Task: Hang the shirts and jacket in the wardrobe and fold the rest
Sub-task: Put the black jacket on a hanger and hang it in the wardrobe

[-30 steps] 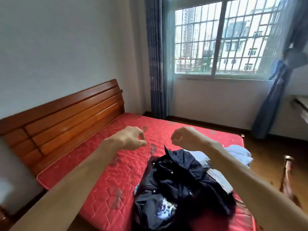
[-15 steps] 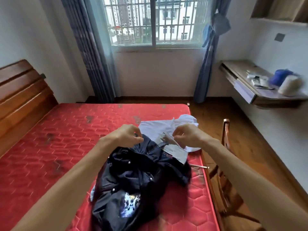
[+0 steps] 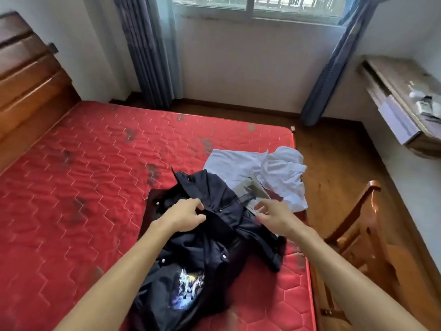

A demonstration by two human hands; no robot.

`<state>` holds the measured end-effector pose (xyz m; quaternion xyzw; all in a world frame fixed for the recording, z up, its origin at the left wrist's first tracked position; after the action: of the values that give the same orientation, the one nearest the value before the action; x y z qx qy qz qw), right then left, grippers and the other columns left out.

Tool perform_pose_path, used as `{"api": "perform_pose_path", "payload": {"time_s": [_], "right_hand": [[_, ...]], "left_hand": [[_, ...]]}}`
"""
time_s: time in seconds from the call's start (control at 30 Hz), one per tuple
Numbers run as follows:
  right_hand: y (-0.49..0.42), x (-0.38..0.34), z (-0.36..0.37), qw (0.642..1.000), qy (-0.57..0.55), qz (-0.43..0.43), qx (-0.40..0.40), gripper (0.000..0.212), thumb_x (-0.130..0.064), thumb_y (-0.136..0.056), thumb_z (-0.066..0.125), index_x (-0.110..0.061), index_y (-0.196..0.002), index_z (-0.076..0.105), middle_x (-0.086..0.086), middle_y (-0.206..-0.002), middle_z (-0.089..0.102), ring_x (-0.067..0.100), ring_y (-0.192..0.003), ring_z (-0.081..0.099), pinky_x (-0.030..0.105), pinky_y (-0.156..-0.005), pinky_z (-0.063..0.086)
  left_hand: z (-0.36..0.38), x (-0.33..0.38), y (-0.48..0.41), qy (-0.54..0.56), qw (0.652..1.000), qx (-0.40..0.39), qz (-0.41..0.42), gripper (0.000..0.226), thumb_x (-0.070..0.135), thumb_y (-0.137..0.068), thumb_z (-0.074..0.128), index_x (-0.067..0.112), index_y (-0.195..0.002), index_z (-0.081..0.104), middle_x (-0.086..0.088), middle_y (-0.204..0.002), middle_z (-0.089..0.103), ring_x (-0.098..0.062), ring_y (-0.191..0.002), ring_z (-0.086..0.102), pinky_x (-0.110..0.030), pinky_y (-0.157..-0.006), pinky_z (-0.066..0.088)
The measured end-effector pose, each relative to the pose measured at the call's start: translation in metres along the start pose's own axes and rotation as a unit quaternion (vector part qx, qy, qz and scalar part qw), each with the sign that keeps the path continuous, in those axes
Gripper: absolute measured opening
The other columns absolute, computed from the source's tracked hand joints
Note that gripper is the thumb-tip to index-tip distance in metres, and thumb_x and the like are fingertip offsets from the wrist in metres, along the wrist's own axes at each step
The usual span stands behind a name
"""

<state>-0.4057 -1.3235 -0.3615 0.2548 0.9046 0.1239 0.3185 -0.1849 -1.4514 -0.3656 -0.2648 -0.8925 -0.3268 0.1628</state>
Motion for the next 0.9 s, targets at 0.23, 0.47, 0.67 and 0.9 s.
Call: {"api": "perform_pose_path", "payload": {"time_s": [0.23, 0.47, 0.67, 0.9], "right_hand": [[-0.083, 0.027, 0.108, 0.992, 0.050, -0.001, -0.119, 0.028, -0.020, -0.090, 0.054, -0.017, -0.117, 0.064, 0.000, -0.102, 0.073, 0.021, -0.105, 0.064, 0.029, -0.088, 0.048], [-0.147, 0.061, 0.210, 0.985, 0.040, 0.022, -0.167, 0.037, -0.007, -0.090, 0.045, -0.017, -0.118, 0.067, 0.007, -0.118, 0.070, 0.026, -0.115, 0.061, 0.032, -0.096, 0.046], [-0.141, 0.104, 0.305, 0.962, 0.010, 0.128, -0.242, 0.071, -0.042, -0.093, 0.062, -0.001, -0.145, 0.035, 0.022, -0.134, 0.056, 0.034, -0.130, 0.049, 0.034, -0.102, 0.039], [-0.127, 0.116, 0.342, 0.956, -0.055, 0.195, -0.211, 0.013, -0.013, -0.086, 0.056, -0.009, -0.098, 0.053, 0.015, -0.108, 0.065, 0.035, -0.101, 0.064, 0.033, -0.080, 0.046]], "left_hand": [[0.070, -0.092, -0.049, 0.079, 0.989, 0.025, -0.118, 0.029, 0.031, -0.091, 0.056, 0.025, -0.119, 0.059, 0.008, -0.091, 0.065, -0.020, -0.094, 0.064, -0.034, -0.087, 0.051], [0.184, -0.166, -0.105, 0.203, 0.959, -0.006, -0.198, 0.020, 0.027, -0.087, 0.057, 0.030, -0.106, 0.065, 0.006, -0.091, 0.070, -0.015, -0.089, 0.068, -0.032, -0.088, 0.052], [0.285, -0.195, -0.108, 0.267, 0.924, -0.064, -0.266, 0.022, 0.021, -0.091, 0.059, 0.021, -0.112, 0.066, 0.006, -0.095, 0.067, -0.014, -0.097, 0.063, -0.021, -0.087, 0.044], [0.335, -0.198, -0.095, 0.404, 0.856, -0.100, -0.305, 0.011, 0.026, -0.098, 0.056, 0.020, -0.101, 0.065, -0.002, -0.089, 0.063, -0.011, -0.067, 0.055, -0.027, -0.061, 0.044]]}}
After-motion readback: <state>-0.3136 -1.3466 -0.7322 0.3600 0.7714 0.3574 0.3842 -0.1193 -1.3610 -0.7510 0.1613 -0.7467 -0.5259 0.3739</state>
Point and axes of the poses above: each hand's wrist, its own y-axis away from the middle knuckle, its own z-axis out of the palm, x = y × z, the point moved 7 cm from there along -y, towards the middle knuckle
